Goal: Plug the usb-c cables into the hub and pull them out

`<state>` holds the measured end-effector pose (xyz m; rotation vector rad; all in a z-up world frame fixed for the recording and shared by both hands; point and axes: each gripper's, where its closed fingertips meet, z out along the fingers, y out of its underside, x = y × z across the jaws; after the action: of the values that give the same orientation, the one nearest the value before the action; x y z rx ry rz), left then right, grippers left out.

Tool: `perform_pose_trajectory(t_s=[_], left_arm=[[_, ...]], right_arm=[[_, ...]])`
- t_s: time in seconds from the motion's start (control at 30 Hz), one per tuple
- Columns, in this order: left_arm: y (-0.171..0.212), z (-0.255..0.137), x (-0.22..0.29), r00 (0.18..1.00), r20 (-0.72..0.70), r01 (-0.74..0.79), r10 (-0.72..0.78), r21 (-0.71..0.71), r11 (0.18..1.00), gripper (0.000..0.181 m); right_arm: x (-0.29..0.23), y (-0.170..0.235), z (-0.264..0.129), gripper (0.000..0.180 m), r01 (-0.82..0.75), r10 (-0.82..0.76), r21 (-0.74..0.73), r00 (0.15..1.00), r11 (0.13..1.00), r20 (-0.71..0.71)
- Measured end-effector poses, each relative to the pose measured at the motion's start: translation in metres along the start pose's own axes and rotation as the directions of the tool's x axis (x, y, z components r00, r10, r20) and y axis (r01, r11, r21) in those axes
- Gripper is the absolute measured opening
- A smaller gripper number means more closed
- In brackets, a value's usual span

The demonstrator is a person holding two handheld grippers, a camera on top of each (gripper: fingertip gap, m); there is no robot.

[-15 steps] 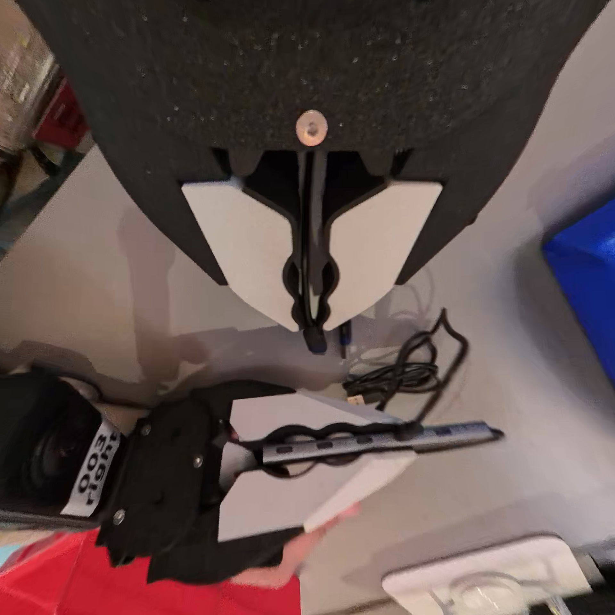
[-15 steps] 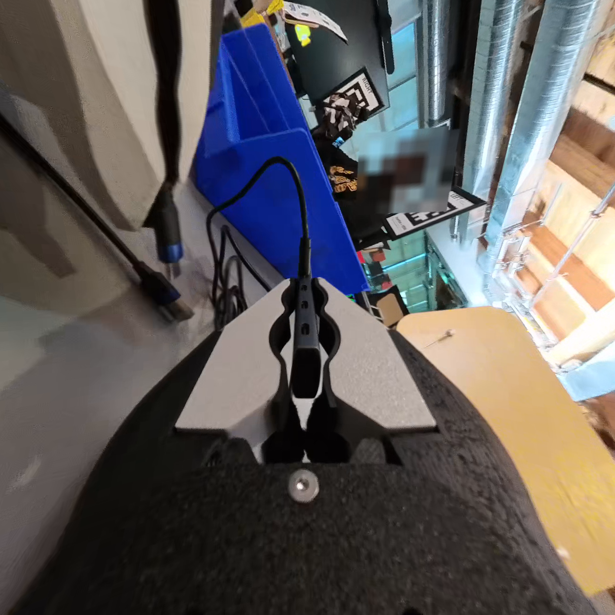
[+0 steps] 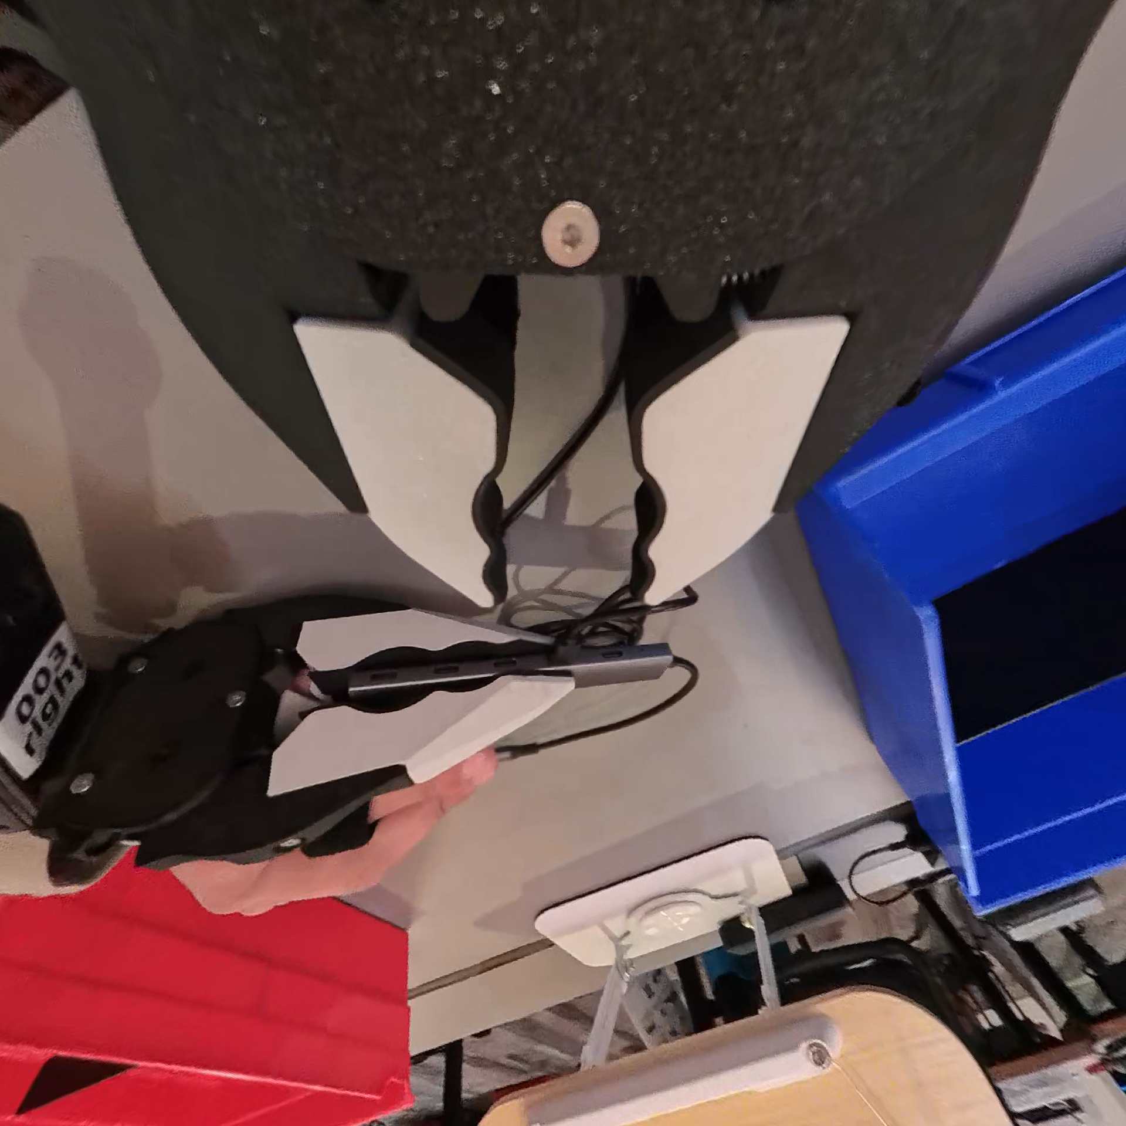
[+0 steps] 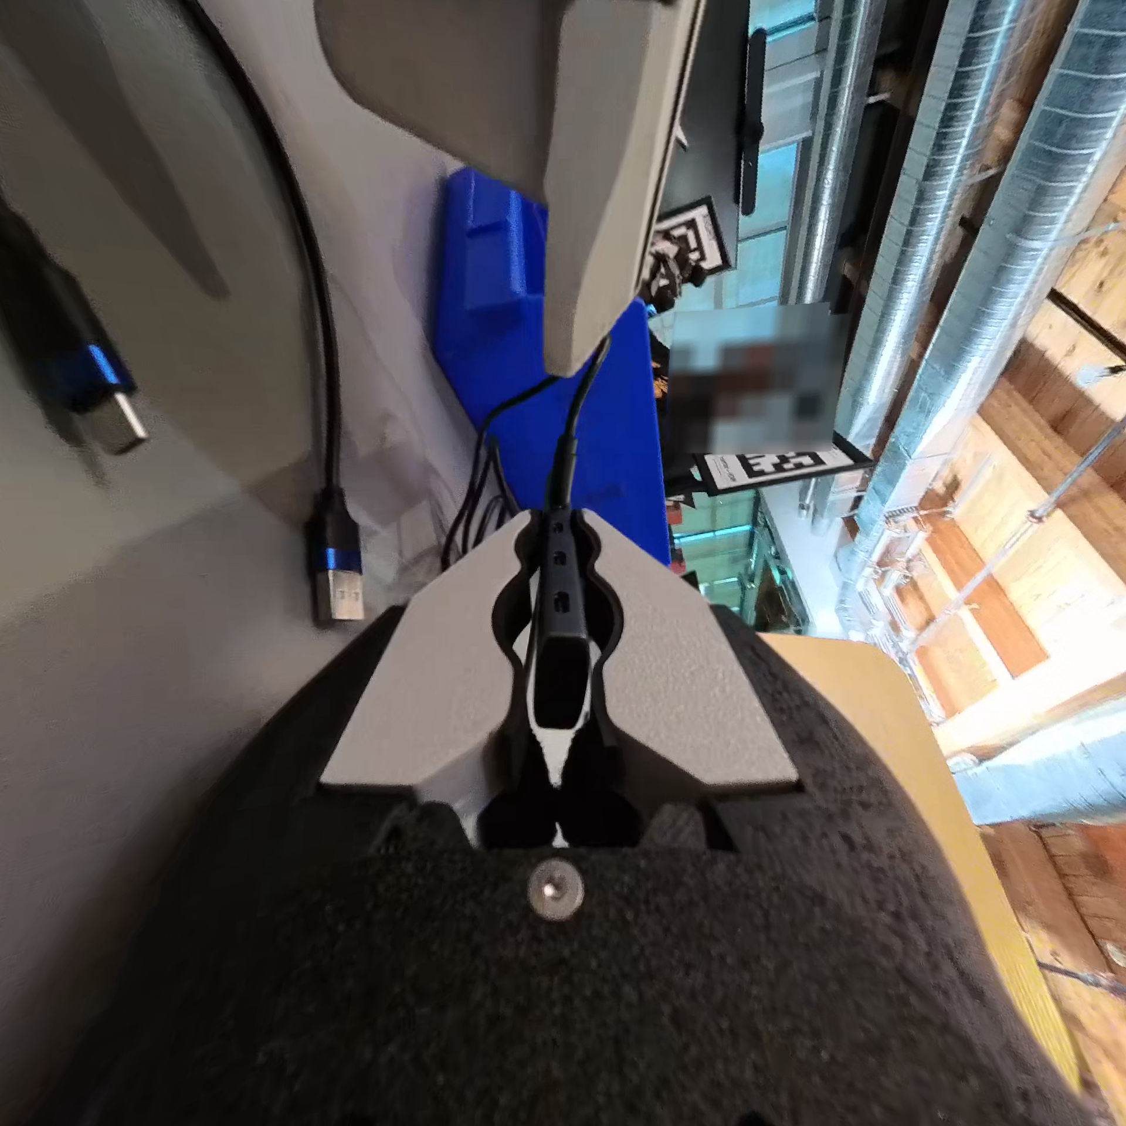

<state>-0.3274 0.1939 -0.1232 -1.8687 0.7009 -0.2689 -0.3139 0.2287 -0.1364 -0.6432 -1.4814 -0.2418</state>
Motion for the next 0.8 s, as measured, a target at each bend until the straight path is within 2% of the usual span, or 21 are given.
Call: perform_pose_trajectory(t_s=[0.17, 0.3, 0.43, 0.6, 0.67, 0.77, 0.8], left_arm=[[-0.01, -0.008, -0.014, 0.995, 0.095, -0.021, 0.015, 0.055, 0.998, 0.036], [0.01, 0.006, 0.001, 1.0, -0.023, -0.02, 0.019, -0.043, 0.999, 0.037], [0.007, 0.01, 0.006, 0.997, -0.074, 0.003, -0.005, -0.028, 1.0, 0.014], [0.009, 0.012, 0.007, 0.993, -0.102, 0.047, -0.053, -0.053, 0.997, 0.01], [0.005, 0.006, -0.002, 0.992, -0.085, 0.087, -0.09, -0.037, 0.996, 0.01], [0.012, 0.001, -0.007, 0.989, -0.092, 0.116, -0.12, -0.049, 0.992, 0.01], [0.015, 0.002, -0.007, 0.987, -0.099, 0.124, -0.129, -0.058, 0.991, 0.01]], right_arm=[[-0.016, 0.008, 0.003, 0.009, 0.056, -0.053, -0.039, 0.996, 0.998, 0.066], [-0.009, -0.013, -0.002, 0.009, 0.045, -0.046, 0.049, 0.998, 0.998, 0.032], [-0.004, -0.024, -0.006, 0.009, 0.043, -0.043, 0.099, 0.999, 0.994, 0.004], [-0.006, -0.016, -0.003, 0.009, 0.039, -0.041, 0.061, 0.999, 0.997, 0.022], [0.006, 0.013, 0.002, 0.009, -0.012, 0.011, -0.076, 1.0, 0.997, -0.013], [0.018, 0.043, 0.004, 0.009, -0.216, 0.214, -0.148, 0.976, 0.965, -0.033], [0.02, 0.043, 0.004, 0.009, -0.236, 0.232, -0.144, 0.972, 0.961, -0.042]])
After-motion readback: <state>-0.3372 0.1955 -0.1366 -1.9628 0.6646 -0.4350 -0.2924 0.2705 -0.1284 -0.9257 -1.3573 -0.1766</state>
